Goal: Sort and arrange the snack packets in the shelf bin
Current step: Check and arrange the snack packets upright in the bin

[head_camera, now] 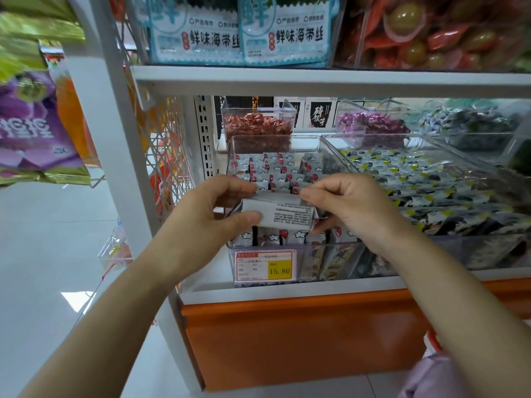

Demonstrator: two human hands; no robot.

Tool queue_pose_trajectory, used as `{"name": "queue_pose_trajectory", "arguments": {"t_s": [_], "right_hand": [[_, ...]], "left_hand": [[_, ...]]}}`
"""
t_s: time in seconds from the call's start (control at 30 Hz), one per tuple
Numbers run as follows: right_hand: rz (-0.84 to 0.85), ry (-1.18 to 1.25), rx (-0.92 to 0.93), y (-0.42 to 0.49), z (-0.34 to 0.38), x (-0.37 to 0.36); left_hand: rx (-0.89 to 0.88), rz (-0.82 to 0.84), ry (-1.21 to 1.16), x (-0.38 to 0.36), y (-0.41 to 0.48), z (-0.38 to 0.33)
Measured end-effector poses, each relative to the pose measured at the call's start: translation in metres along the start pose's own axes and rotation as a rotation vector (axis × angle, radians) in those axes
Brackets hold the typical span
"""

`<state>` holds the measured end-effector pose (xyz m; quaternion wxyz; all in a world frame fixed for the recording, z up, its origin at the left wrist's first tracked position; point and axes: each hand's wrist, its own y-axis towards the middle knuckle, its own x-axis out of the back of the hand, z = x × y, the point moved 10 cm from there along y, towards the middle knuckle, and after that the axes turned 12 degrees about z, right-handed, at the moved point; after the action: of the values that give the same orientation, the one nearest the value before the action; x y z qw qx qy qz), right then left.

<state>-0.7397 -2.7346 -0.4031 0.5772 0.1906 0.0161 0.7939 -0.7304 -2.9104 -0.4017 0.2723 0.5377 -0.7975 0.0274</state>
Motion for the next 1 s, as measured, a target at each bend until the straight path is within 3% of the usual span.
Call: {"name": "queue_pose_trajectory", "arguments": {"t_s": [0.3, 0.4, 0.5, 0.63, 0.73, 0.87, 1.0], "right_hand": [[0.037, 0.173, -0.039, 0.006, -0.013, -0.001], [-0.012, 0.170, -0.022, 0.005, -0.016, 0.001], [0.050, 0.242, 0.039, 0.004, -0.008, -0.008], [0.002, -0.026, 0.101, 0.003, 0.008, -0.013], [-0.130, -0.055, 0.123, 0.008, 0.014, -0.003], [-0.368, -0.092, 0.067, 0.033, 0.009, 0.029], [-0.396, -0.334, 0.060, 0.083, 0.016, 0.032]], "left_hand": [[-0.015, -0.034, -0.026, 0.001, 0.000, 0.000], [-0.017, -0.105, 0.015, 0.006, -0.002, -0.001], [-0.030, -0.239, 0.092, 0.020, -0.006, -0.004], [-0.041, -0.335, 0.153, 0.024, -0.007, -0.006], [-0.072, -0.367, 0.201, 0.026, -0.002, -0.008], [-0.020, -0.237, 0.495, 0.019, 0.017, 0.003], [0.077, -0.044, 0.566, 0.003, 0.033, 0.033]]}}
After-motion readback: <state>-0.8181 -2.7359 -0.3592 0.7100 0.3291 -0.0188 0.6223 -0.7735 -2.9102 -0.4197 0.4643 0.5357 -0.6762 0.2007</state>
